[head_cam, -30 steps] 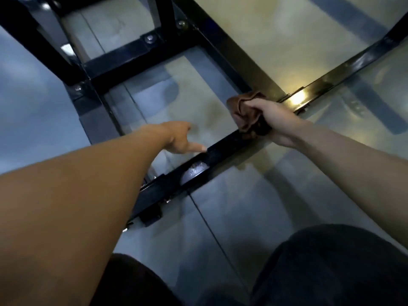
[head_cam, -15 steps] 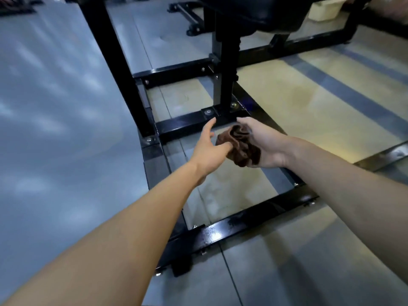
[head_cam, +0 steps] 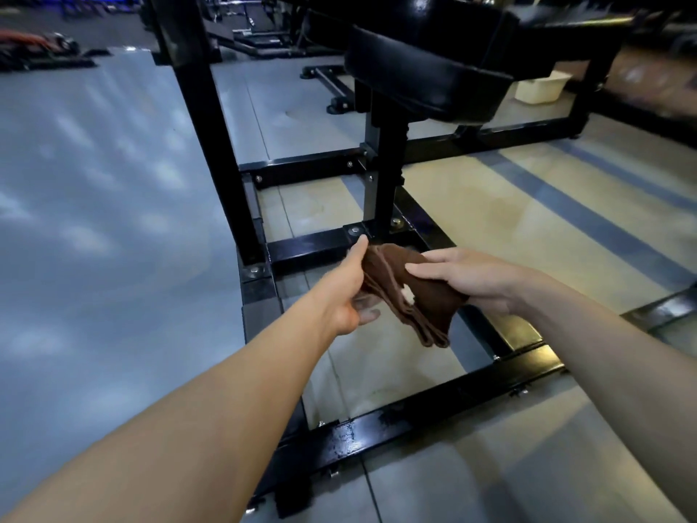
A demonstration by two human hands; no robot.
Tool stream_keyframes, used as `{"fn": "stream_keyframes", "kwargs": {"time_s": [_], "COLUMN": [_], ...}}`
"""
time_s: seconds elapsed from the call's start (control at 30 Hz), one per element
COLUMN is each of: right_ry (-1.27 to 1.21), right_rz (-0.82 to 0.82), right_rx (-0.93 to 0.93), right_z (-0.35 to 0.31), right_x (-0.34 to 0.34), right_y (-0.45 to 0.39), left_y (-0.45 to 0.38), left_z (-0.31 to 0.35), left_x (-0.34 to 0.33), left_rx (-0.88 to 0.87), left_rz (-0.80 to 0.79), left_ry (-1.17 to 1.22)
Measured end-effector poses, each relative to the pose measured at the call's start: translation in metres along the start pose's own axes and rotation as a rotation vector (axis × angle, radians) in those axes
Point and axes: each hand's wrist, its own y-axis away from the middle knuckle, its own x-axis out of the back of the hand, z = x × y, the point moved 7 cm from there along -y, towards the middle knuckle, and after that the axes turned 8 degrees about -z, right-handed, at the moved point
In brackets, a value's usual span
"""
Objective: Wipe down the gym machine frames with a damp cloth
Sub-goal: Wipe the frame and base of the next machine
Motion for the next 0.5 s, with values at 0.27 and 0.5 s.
{"fn": "stream_keyframes", "kwargs": {"time_s": [0.27,0.5], "right_ry": [-0.049,-0.106], "right_rz": [0.134,0.150], "right_rx": [0.128,0.020], "right_z": [-0.024,0.001], "right_x": [0.014,0.019], "right_y": [0.021,0.021], "left_y": [0.002,0.007], "left_z": [-0.001,0.006], "left_x": [0.007,0.011], "left_rx": [-0.058,-0.139], "left_rz": [0.005,0.003], "left_ry": [0.032,0.001]}}
